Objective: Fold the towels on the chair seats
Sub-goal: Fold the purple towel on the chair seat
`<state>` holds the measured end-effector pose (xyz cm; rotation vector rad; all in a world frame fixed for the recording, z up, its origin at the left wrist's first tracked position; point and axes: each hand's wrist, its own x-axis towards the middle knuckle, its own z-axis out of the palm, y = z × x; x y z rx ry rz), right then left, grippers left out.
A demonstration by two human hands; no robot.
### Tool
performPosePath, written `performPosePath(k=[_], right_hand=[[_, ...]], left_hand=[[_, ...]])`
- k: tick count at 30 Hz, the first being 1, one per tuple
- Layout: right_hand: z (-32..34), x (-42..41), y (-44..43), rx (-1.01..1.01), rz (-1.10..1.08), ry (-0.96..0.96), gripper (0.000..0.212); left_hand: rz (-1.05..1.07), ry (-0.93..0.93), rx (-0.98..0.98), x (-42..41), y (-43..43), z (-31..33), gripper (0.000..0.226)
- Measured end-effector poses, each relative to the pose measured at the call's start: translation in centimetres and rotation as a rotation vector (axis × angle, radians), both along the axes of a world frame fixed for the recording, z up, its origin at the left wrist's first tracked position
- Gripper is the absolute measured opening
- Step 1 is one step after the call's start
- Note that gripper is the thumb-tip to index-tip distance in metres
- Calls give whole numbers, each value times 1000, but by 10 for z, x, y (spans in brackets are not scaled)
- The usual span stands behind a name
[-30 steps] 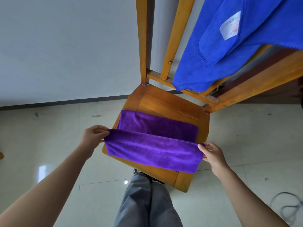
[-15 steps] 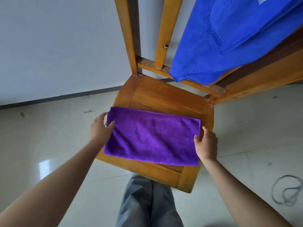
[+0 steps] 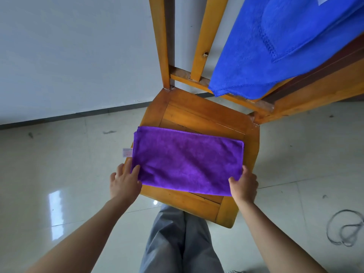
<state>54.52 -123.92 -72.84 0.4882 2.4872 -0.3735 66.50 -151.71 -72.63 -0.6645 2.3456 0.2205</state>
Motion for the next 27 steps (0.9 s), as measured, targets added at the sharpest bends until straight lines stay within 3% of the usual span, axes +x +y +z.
performPosePath(k=[3, 6, 11, 14, 19, 27], right_hand=[[-3, 4, 9, -158, -347, -96, 63], [-12, 9, 17, -268, -506, -141, 59], [-14, 8, 25, -350, -583, -181, 15], [-1, 8, 19, -415, -607, -101, 20], [43, 14, -18, -521, -346, -9, 18], [61, 32, -124, -737, 135, -138, 14]], left_hand=[[66, -6, -24, 11, 6, 3, 54], [89, -9, -18, 21, 19, 5, 58], [-172, -1, 0, 37, 25, 1, 63], [-215, -33, -4, 34, 27, 6, 65], [-5, -32, 164, 27, 19, 3, 54], [506, 123, 524, 21, -4, 3, 49]])
